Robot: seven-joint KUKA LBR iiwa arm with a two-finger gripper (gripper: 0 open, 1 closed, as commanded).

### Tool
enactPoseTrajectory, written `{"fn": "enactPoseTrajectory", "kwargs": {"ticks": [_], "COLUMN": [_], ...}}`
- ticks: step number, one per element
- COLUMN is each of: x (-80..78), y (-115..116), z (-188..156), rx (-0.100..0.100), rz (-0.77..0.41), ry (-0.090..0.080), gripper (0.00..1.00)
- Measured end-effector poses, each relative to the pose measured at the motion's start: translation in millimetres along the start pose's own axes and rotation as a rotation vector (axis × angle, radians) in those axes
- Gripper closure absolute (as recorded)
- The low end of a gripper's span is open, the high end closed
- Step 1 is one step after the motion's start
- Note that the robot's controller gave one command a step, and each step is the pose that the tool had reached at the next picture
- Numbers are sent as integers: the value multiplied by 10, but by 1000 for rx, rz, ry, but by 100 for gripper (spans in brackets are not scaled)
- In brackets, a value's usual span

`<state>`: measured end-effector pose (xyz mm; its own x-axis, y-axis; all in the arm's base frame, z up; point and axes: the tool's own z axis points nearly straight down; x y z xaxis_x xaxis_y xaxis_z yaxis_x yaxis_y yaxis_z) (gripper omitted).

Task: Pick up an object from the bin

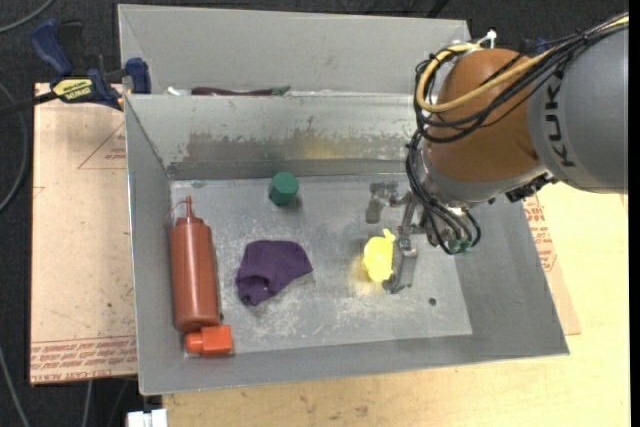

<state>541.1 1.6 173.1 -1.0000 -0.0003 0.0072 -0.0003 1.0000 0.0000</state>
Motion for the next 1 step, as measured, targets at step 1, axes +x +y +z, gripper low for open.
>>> {"fn": "enactPoseTrajectory", "kwargs": {"ticks": [1], "x": [-15], "y": [0], "z": [-46], "rx": [0], "rz": [0], "ry": [-8], "gripper": [0]}}
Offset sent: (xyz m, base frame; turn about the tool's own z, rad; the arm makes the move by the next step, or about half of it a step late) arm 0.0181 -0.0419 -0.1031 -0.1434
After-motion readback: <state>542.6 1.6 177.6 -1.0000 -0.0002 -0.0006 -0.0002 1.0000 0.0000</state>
